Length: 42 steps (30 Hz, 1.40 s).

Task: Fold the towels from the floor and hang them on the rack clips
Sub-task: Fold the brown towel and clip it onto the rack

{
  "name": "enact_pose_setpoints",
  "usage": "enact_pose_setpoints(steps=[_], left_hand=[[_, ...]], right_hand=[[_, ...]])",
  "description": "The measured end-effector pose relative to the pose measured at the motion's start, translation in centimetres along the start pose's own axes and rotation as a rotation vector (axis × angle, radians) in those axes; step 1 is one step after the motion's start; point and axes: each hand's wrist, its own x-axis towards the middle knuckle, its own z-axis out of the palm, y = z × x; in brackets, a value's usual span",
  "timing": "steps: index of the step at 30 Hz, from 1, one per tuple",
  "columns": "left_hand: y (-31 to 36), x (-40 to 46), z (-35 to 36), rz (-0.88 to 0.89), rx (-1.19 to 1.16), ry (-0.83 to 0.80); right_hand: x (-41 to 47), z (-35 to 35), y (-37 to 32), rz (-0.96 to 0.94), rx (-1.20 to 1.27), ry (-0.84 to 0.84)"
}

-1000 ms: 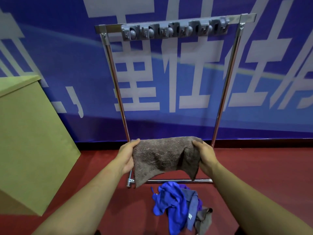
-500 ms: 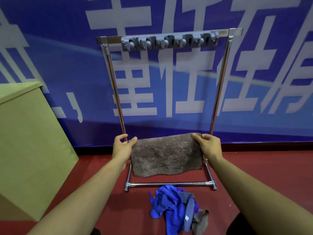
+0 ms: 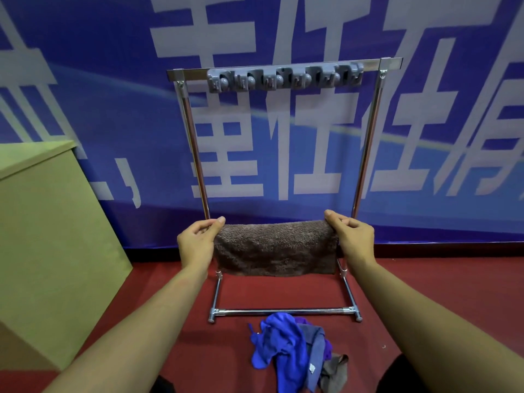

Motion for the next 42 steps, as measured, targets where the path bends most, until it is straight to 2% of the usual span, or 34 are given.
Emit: enact_pose_setpoints(steps=[6,11,14,18,26,31,37,42], left_hand=[[-0.8,0.2,-0.3,-0.079,-0.030,-0.015],[-1.6,0.6,-0.9,-0.185,-0.111,-0.196],[-1.7,0.5,-1.0,-0.128,-0.066,-0.192],[-1.5,0.2,-1.0,-0.103,-0.067,-0.171],[-1.5,0.0,-1.2,-0.099,-0.080,-0.142],[-0.9,-0.5,-0.7,-0.031,-0.040,-0.109],[-1.1,-0.3,-0.8,0.068,0.068,-0.148],[-1.8,-0.1,-0.8,-0.017,0.139,-0.240]], right_hand=[[-0.5,0.3,0.0,0.099,0.072,-0.063],[-0.3,0.1,0.7,0.173,0.146,-0.168],[-0.2,0.1,1.3,0.149,0.098,-0.186],[-0.2,0.0,1.3,0.052,-0.064,-0.101],[0.2,-0.6,1.7,0.051,-0.088,-0.043],[-0.1,-0.3,1.3,0.018,-0.101,-0.012],[0.1,-0.4,1.6,0.013,-0.128,-0.034],[0.3,-0.4,2.6,0.050,-0.101,-0.141]])
